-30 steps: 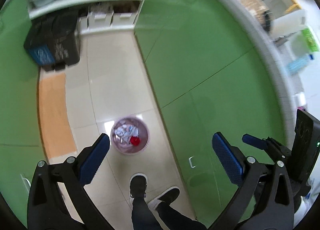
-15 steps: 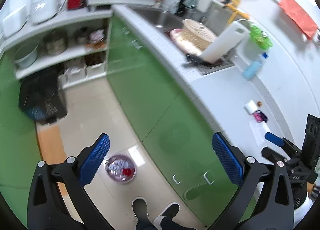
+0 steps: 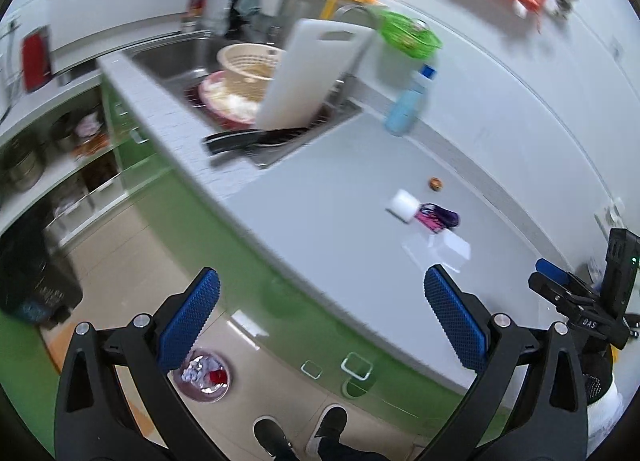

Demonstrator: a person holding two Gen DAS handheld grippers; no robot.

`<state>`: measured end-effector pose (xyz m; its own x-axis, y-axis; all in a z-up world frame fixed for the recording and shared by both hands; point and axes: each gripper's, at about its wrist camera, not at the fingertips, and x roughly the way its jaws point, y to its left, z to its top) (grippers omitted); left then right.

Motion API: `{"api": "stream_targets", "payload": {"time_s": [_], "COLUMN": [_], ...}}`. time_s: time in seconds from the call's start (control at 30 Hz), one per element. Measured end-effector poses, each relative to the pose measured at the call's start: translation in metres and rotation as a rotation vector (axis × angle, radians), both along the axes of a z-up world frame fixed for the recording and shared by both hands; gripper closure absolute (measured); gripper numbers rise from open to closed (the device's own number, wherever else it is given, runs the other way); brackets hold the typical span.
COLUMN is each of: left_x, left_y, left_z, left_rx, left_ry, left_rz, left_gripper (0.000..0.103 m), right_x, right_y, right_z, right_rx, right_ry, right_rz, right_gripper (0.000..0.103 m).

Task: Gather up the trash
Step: 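Move both tools back over the counter toward the paper roll, then grasp the white paper roll with the left gripper while the right gripper grasps the walnut shell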

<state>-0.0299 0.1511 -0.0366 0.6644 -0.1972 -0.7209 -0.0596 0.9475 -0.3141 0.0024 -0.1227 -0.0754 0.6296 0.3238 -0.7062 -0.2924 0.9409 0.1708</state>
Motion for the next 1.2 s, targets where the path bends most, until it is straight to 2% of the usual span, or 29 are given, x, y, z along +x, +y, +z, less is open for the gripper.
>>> {"api": "stream_targets", "payload": {"time_s": [0.23, 0.37, 0.6, 0.9, 1.2], "left_x": [0.053, 0.091, 0.147, 0.205, 0.243], "left_y": [-0.057, -0.093, -0.132, -0.163, -0.181], "left_z": [-0.009, -0.023, -0.054, -0.097, -0.128], "left_rx": [0.025, 0.043, 0.071, 0.126, 0.165], "left_ry": [0.023, 0.058, 0.119, 0.197, 0.224], "left_rz": [-0.099, -0.155, -0.205, -0.226, -0.263], "left_gripper": [0.003, 0.003, 0.003, 0.003, 0.003], "right_x": [0.023, 0.047, 0.088, 0.121, 0.141], "right_y": [-0.033, -0.047, -0.058, -0.078, -0.097], "right_z": [-0.010, -0.015, -0.026, -0.047, -0.064], "right_rx": [-0.011, -0.027, -0.057, -0.062, -0.062], "right_ry": [0.035, 0.053, 0.080, 0.131, 0.175], "right_rz": [-0.039, -0.041, -0.025, -0.028, -0.041], "right_gripper": [0.006, 0.006, 0.006, 0.006, 0.006]}}
